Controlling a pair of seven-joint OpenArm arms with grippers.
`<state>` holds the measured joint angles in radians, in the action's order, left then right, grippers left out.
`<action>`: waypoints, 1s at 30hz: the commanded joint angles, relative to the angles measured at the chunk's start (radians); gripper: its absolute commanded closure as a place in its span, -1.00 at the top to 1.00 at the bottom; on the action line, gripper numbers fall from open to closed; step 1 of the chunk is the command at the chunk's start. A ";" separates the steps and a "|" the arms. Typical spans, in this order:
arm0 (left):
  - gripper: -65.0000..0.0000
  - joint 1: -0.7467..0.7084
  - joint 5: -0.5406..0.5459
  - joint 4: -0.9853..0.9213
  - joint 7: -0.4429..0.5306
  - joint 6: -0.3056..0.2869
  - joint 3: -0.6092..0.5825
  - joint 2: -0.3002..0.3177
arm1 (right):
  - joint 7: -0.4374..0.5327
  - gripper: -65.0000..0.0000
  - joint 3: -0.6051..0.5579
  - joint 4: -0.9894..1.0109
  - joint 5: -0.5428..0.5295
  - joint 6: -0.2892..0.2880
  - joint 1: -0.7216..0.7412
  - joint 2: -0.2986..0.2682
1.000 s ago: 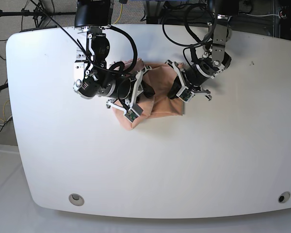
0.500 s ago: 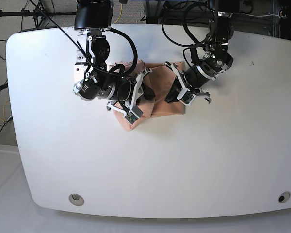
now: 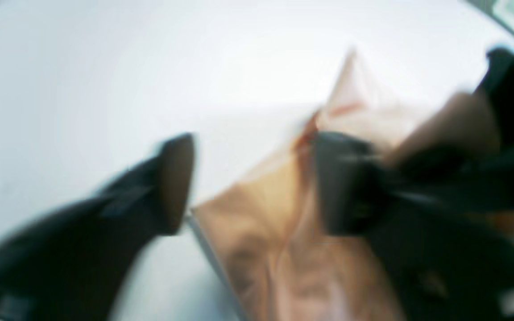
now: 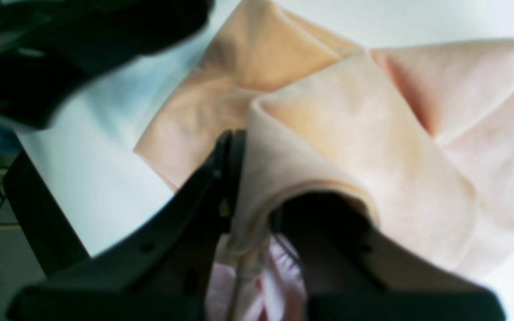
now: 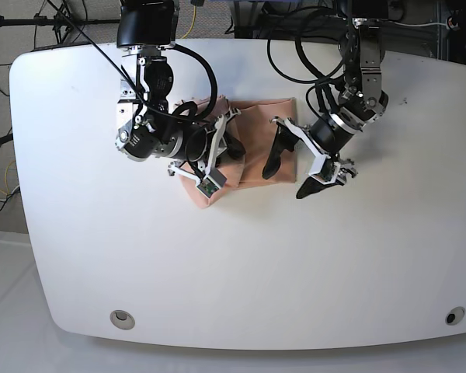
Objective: Fold the T-shirt properly
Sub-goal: 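Open the left gripper and lift it off the shirt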
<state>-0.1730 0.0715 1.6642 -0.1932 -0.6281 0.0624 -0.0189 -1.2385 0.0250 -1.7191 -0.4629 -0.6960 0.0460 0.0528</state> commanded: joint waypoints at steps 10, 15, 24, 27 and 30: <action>0.54 0.008 0.026 0.081 0.028 -0.002 0.139 0.003 | 0.021 -1.00 -0.079 -0.015 -0.021 -0.002 0.024 0.002; 0.54 0.008 0.024 0.081 0.028 -0.008 0.212 0.004 | 0.021 -1.00 -0.138 0.006 -0.021 -0.002 0.039 0.002; 0.55 0.002 0.023 0.081 0.028 -0.009 0.304 0.006 | 0.021 -1.00 -0.204 0.132 -0.020 -0.002 0.078 -0.021; 0.55 -0.010 0.023 0.081 0.028 -0.009 0.334 0.006 | 0.022 -0.79 -0.230 0.158 -0.020 0.026 0.102 -0.026; 0.55 -0.012 0.021 0.081 0.028 -0.011 0.348 0.006 | 0.022 -0.48 -0.234 0.158 -0.020 0.040 0.104 -0.026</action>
<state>-0.1921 0.0761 1.7233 -0.1917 -0.6369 0.4023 -0.0170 -1.2346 -0.2073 -1.5425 -0.4671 -0.6552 0.1257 0.0193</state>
